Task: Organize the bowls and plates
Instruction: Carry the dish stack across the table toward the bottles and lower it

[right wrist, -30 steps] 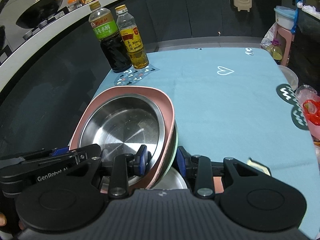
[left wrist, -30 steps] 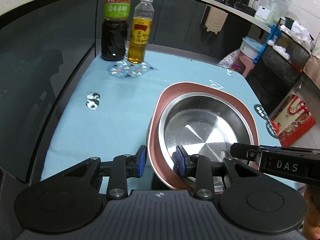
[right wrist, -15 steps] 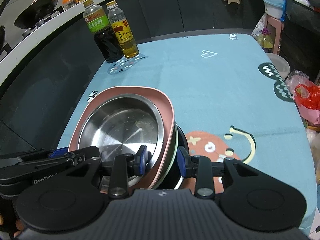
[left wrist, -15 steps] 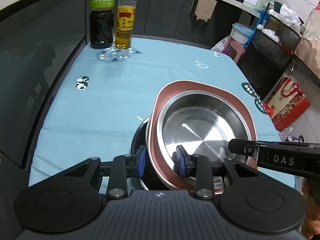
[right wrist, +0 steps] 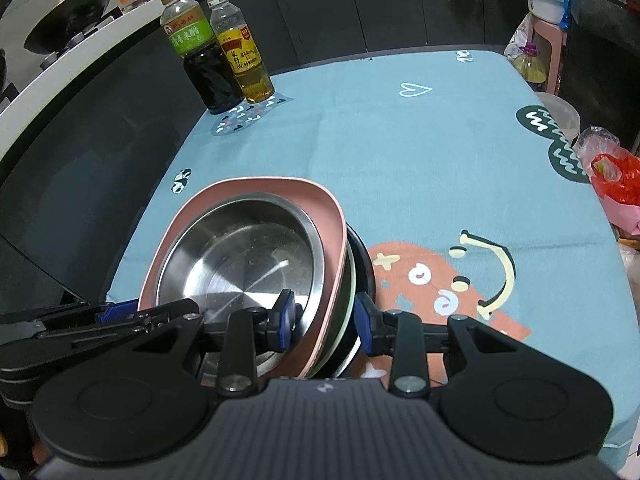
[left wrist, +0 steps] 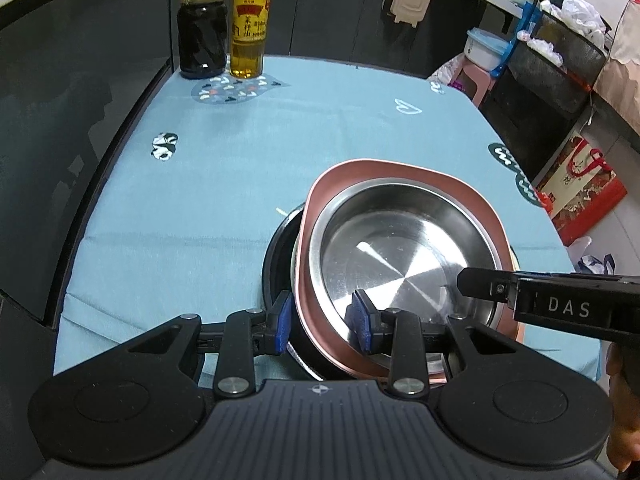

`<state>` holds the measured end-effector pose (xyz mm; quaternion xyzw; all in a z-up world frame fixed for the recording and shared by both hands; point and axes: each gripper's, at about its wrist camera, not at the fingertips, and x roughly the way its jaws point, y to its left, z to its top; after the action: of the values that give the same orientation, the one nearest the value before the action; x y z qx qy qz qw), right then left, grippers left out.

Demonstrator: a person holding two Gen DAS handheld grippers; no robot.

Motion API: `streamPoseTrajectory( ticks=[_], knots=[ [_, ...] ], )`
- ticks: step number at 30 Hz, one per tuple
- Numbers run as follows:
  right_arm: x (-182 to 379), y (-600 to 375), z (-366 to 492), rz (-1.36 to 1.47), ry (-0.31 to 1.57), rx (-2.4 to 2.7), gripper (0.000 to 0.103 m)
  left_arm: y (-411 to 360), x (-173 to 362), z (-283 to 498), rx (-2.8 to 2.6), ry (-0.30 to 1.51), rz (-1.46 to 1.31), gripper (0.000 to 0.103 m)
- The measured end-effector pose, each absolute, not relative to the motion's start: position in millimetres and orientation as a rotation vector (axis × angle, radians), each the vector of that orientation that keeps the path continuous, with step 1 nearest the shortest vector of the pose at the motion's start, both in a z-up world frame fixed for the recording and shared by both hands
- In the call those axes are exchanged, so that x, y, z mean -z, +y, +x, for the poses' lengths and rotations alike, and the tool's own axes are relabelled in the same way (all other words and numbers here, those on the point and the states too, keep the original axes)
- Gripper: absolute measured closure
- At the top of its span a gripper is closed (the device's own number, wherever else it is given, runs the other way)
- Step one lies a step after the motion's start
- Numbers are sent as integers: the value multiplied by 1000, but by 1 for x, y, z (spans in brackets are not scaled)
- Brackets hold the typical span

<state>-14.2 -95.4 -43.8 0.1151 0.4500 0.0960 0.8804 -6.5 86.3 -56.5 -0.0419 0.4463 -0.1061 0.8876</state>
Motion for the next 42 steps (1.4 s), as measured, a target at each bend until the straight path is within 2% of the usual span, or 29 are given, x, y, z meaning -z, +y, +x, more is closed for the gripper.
streamPoseTrajectory(
  ticks=[33,39,42],
  knots=[
    [50,-106,-19,313,935,-196,56,100,45,-15,230,866,-117,67],
    [50,-107,-19,328,935,-207,54,111,47,-15,213,835,-156,65],
    [51,-109,-18,342,943,-204,53,115,49,-13,196,841,-172,58]
  ],
)
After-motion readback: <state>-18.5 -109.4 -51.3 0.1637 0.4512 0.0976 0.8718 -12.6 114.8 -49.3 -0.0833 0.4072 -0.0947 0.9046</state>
